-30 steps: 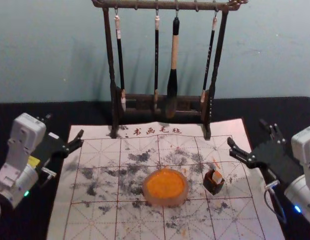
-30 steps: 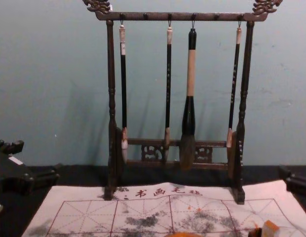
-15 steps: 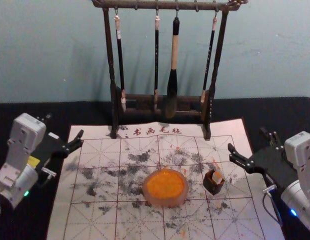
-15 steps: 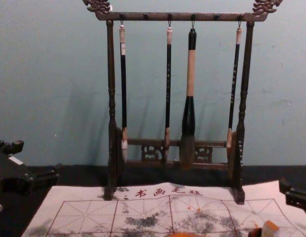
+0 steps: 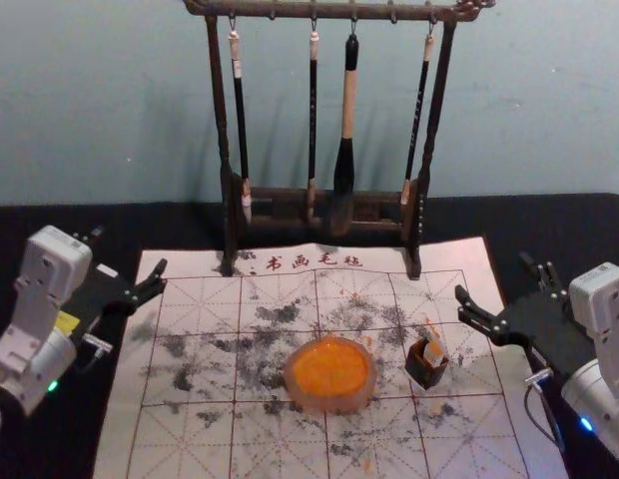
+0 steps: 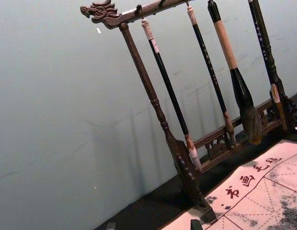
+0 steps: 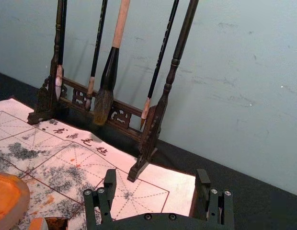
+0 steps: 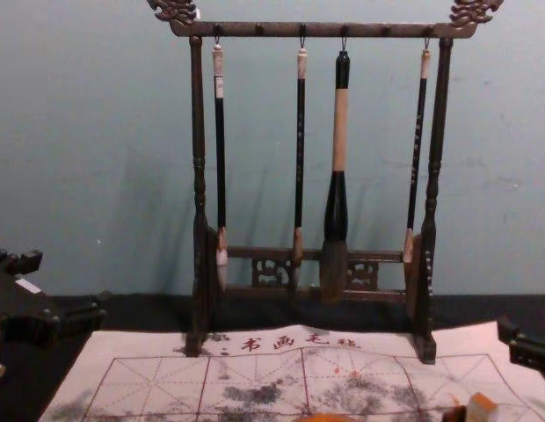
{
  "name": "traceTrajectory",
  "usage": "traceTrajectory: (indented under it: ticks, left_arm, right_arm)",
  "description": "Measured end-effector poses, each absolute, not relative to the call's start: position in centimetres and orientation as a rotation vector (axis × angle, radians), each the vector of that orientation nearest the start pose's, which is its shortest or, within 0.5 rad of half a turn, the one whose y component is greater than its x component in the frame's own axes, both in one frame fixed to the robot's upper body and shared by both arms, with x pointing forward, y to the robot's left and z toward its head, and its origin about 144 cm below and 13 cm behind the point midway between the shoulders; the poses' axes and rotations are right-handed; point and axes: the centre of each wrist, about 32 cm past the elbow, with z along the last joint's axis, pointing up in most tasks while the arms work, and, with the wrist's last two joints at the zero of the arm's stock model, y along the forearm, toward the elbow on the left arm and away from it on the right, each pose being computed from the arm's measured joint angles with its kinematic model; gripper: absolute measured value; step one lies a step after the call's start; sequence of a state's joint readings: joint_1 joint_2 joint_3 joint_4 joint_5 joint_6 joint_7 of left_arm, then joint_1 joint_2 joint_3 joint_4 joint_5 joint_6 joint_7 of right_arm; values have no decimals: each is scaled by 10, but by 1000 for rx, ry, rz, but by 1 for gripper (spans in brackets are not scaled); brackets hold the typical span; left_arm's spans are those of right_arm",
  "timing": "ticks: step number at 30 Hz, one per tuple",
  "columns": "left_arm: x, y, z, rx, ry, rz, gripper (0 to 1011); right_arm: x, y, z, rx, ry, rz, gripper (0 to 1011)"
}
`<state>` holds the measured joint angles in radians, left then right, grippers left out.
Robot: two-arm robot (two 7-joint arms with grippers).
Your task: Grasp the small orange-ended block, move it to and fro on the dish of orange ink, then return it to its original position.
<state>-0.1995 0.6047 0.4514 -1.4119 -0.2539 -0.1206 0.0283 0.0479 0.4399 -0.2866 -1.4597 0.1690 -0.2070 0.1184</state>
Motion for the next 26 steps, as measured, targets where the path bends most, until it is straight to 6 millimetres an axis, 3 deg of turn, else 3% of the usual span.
traceTrajectory:
  ticks: [26]
  left_arm:
    - [489,310,1140,304,-285,1248,1010]
  right_arm:
    - [459,-286,1117,-164,-236,-1182,1000]
